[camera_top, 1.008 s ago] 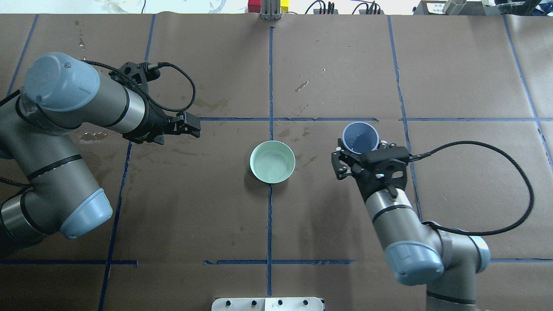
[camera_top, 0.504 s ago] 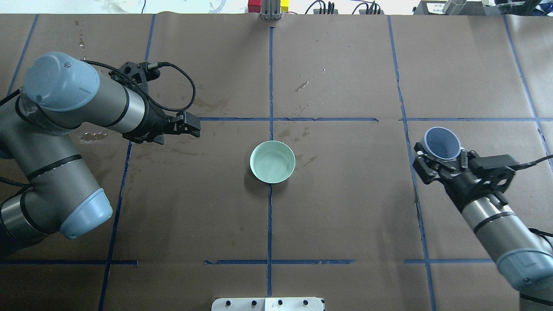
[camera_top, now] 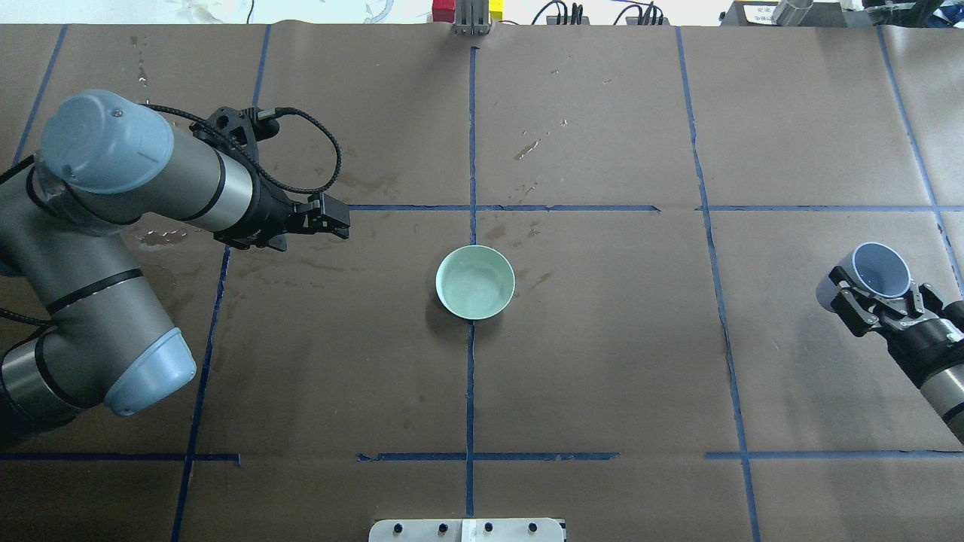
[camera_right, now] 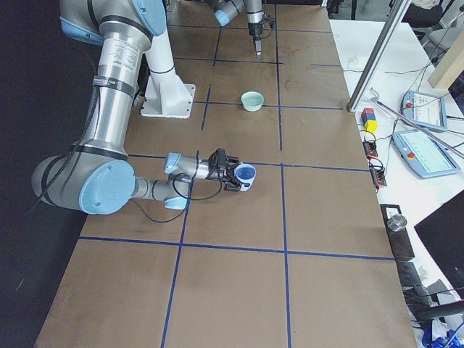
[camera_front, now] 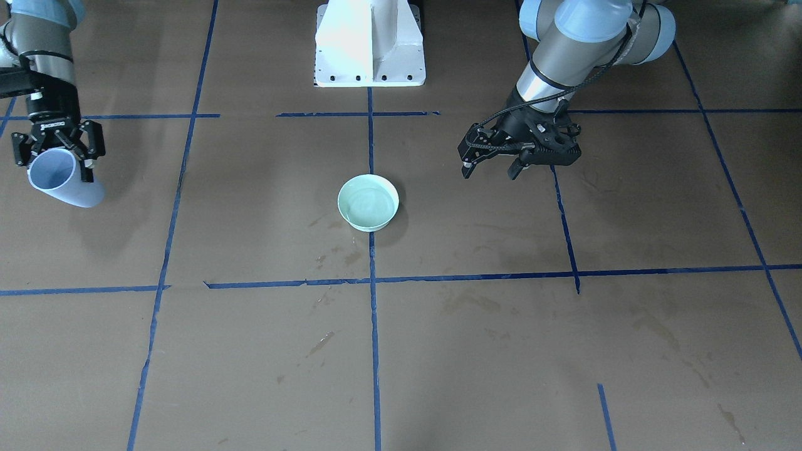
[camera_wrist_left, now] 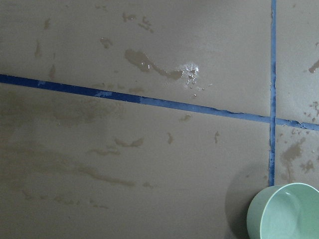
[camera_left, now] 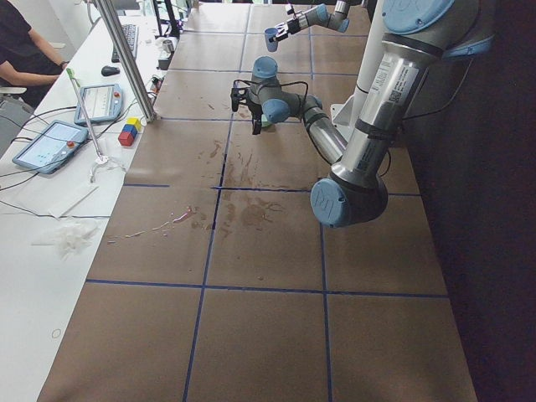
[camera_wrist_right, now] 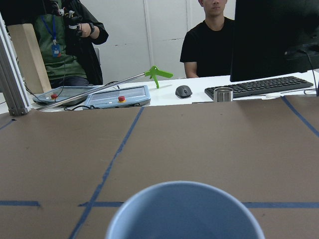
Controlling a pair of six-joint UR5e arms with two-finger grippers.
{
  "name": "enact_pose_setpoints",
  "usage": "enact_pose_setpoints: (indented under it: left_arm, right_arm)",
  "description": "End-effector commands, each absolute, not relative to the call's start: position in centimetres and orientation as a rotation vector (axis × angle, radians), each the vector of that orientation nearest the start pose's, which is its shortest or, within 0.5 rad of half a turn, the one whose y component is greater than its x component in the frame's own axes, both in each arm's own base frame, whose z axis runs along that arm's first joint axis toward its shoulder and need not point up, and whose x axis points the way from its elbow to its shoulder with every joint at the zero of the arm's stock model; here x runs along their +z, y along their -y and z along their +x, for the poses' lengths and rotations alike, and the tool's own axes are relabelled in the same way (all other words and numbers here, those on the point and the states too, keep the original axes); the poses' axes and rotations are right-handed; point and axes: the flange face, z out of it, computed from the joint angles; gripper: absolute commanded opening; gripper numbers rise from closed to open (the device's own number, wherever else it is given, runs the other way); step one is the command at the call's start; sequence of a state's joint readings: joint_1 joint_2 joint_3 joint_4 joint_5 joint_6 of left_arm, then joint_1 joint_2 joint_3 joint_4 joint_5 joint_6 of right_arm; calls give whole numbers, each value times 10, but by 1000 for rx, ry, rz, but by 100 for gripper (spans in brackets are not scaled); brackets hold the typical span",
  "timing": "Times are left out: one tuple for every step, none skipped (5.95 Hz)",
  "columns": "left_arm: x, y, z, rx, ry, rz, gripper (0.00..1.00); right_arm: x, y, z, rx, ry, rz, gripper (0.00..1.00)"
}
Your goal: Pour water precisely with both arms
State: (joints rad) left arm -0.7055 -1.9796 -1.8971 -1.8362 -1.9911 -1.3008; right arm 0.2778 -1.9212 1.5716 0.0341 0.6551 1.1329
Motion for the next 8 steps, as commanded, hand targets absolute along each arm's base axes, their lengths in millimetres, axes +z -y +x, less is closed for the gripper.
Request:
enact_pose_setpoints:
  left_arm:
    - [253, 453, 389, -183, -1052, 124, 96]
    - [254, 453, 388, -183, -1052, 124, 96]
    - [251, 451, 387, -181, -1058, 125, 96]
    - [251, 451, 387, -182, -1057, 127, 96]
    - [251, 451, 387, -182, -1057, 127, 96]
    - [251, 452, 386, -182, -1058, 126, 96]
    - [251, 451, 387, -182, -1057, 127, 96]
    - [251, 451, 387, -182, -1057, 127, 96]
  right_arm:
    - [639, 289, -234, 459, 797, 1158, 0]
    - [643, 289, -233, 457, 788, 1157, 1]
    - [649, 288, -233, 448, 777, 1156, 3]
    - [654, 291, -244, 448, 775, 1155, 4]
    - [661, 292, -248, 444, 765, 1155, 6]
    - [662, 293, -247, 448, 757, 1163, 9]
    - [662, 293, -247, 448, 757, 1163, 24]
    - [661, 293, -247, 450, 761, 1162, 29]
